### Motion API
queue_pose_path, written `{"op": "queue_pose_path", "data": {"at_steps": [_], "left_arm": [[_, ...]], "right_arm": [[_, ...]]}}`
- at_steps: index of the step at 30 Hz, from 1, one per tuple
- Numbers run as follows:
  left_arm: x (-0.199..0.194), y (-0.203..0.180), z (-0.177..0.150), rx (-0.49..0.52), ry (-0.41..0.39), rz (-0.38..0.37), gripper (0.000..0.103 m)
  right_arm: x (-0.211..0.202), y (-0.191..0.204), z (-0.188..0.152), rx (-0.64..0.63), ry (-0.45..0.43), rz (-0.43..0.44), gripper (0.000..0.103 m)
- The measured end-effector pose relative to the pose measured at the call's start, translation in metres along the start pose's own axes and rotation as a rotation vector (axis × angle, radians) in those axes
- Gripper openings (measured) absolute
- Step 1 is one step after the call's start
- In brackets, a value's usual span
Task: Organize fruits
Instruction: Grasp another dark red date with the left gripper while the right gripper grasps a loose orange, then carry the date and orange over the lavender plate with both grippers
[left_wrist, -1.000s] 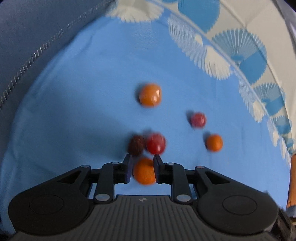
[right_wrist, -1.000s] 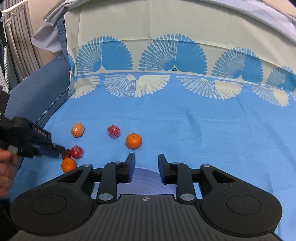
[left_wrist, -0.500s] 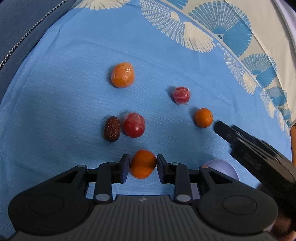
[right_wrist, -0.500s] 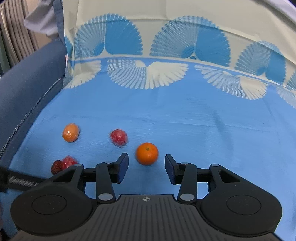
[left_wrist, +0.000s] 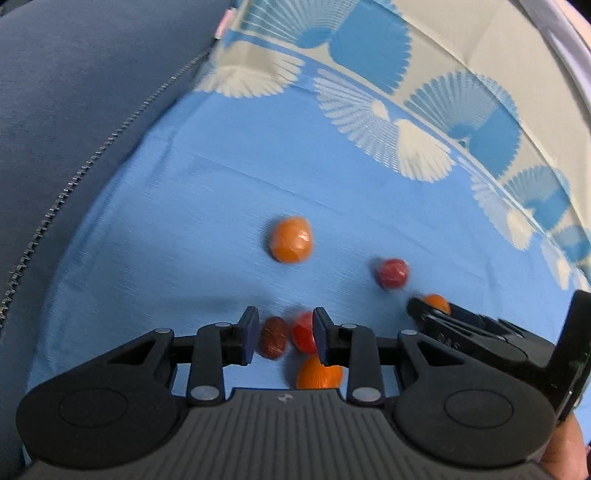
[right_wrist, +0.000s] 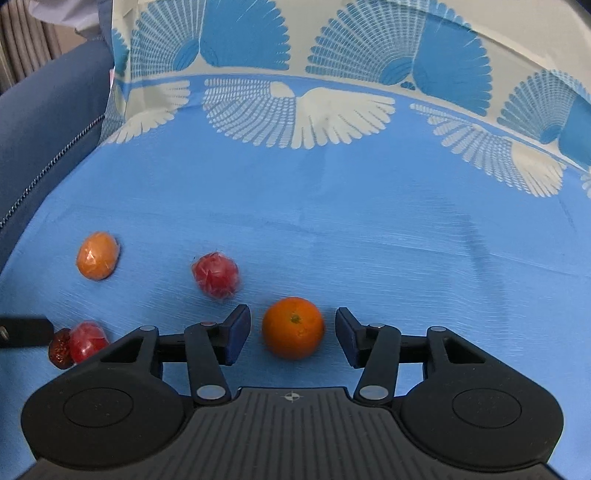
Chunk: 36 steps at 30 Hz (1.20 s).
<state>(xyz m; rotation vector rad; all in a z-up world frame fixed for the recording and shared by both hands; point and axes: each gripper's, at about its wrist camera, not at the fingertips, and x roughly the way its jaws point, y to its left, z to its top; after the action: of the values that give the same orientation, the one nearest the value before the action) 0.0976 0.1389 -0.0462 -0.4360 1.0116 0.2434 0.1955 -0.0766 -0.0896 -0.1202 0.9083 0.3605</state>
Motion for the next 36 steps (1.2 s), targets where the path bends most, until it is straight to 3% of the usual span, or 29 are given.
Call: {"op": "queue_pose_path", "data": {"at_steps": [6,17,26,32,36], "left_arm": [[0.016,0.001,-0.001,-0.001,0.068,0.059,0.025],[0.028,-0.008,-0.005,0.064,0.077,0.053,0.025],[0.024,-0.011,-0.004,0.073,0.072,0.052,0.021],[0.000,-0.004,-0.004,0.036,0.000,0.041,0.021],[-0.020,-0.011,-0.008,0.075,-0.061,0.013,0.021]], "right_arm": [[0.004,-0.002,0.000,0.006,0.014,-0.009,0.038],[-0.020,-0.003,0.005,0.029,-0.042,0.015,0.037],[-0.097,-0.012,0.003,0.063,-0.122,0.082,0.037],[-0.161,-0.018,-0.033,0.053,-0.175,0.097,0.037],[-0.184,-0.021,-0.070,0.059,-0.184,0.082,0.037]]}}
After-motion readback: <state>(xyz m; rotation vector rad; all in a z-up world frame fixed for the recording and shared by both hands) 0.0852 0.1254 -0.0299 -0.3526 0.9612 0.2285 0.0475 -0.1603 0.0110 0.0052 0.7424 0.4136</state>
